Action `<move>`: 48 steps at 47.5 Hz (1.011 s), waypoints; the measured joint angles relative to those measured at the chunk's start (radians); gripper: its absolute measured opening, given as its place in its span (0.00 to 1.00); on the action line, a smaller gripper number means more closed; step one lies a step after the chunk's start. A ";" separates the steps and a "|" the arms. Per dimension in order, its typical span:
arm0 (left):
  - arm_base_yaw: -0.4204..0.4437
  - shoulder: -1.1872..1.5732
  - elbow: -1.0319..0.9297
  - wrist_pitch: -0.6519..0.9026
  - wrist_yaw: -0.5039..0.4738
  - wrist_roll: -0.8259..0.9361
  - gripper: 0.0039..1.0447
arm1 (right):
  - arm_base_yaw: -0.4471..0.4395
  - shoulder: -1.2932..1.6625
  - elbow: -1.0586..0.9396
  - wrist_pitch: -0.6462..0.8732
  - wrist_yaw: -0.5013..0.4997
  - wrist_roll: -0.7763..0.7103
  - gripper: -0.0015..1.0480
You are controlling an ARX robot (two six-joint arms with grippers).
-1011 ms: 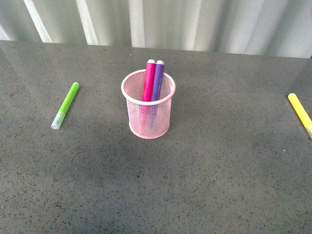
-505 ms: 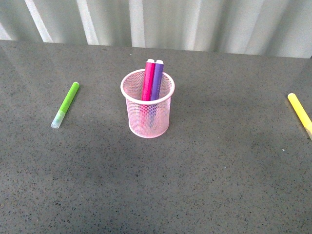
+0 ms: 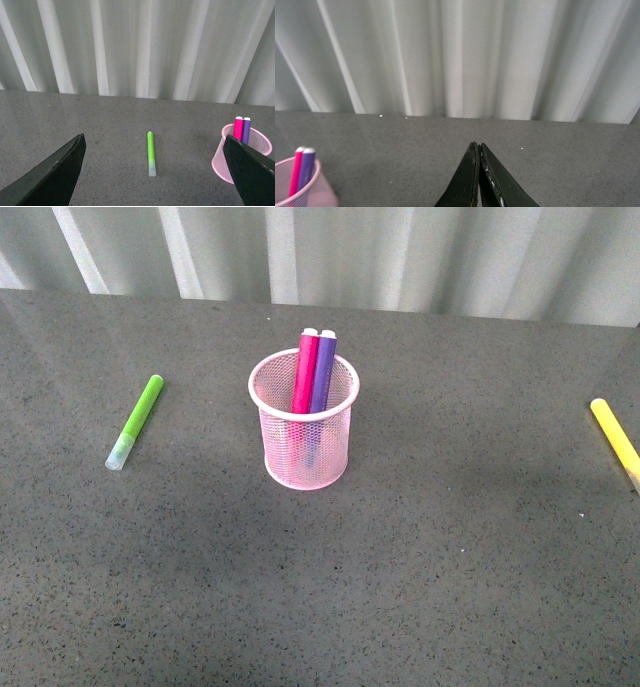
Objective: Insert purple and pink pens into pink cup
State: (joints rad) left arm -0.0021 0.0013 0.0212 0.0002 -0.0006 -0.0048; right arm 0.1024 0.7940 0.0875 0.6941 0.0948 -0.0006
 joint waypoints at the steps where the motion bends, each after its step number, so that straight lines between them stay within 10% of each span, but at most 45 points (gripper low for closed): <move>1: 0.000 0.000 0.000 0.000 0.000 0.000 0.94 | -0.004 -0.012 -0.005 -0.008 -0.002 0.000 0.03; 48: 0.000 0.000 0.000 0.000 0.000 0.000 0.94 | -0.100 -0.464 -0.068 -0.361 -0.093 0.000 0.03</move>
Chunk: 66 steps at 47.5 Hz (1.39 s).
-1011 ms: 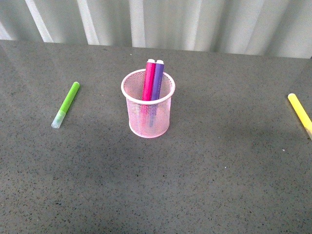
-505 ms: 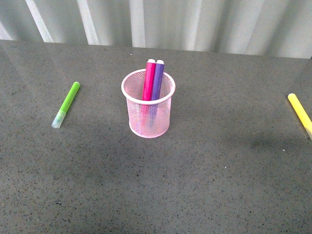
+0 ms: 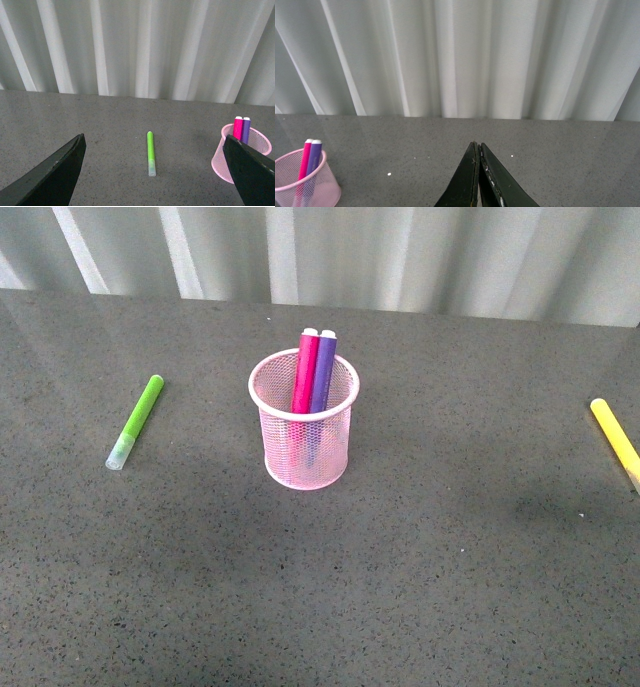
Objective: Insert purple and pink pens into pink cup
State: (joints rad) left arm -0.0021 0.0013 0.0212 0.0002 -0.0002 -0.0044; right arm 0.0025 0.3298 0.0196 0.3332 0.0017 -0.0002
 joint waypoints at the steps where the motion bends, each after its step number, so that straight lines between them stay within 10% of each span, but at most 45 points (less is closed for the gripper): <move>1: 0.000 0.000 0.000 0.000 0.000 0.000 0.94 | 0.000 -0.007 0.000 -0.007 0.000 0.000 0.03; 45: 0.000 0.000 0.000 0.000 0.000 0.000 0.94 | 0.000 -0.325 0.001 -0.332 0.000 0.001 0.03; 66: 0.000 0.000 0.000 0.000 0.000 0.000 0.94 | 0.000 -0.325 0.001 -0.332 0.000 0.000 0.82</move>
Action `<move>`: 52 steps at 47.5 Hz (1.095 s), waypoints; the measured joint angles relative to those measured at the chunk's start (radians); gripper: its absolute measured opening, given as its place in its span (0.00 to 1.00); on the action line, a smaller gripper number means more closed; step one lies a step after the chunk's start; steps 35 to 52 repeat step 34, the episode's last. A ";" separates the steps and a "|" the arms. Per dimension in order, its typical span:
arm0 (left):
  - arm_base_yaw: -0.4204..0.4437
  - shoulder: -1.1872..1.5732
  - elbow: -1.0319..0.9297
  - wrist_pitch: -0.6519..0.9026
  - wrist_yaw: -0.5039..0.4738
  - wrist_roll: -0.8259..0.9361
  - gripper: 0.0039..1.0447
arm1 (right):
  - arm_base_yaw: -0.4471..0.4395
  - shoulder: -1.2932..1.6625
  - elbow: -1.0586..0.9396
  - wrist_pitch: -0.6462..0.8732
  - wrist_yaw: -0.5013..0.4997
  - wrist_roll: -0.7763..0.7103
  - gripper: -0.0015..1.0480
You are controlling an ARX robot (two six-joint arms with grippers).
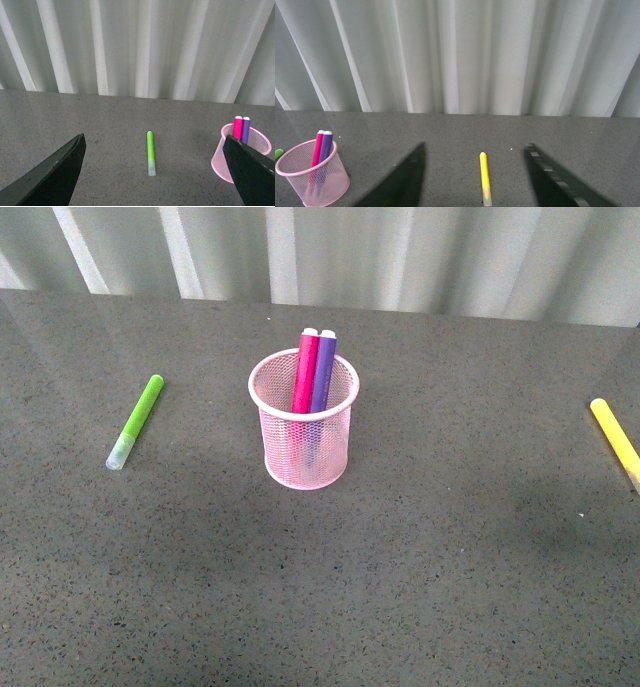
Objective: Insert purple and pink pens into pink cup
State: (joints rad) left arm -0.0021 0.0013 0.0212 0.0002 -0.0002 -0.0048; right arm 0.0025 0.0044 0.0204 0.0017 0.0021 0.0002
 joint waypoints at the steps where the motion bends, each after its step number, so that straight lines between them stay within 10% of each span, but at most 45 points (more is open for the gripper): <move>1: 0.000 0.000 0.000 0.000 0.000 0.000 0.94 | 0.000 0.000 0.000 0.000 0.000 0.000 0.87; 52: 0.000 0.000 0.000 0.000 0.000 0.000 0.94 | 0.000 0.000 0.000 0.000 0.000 0.001 0.93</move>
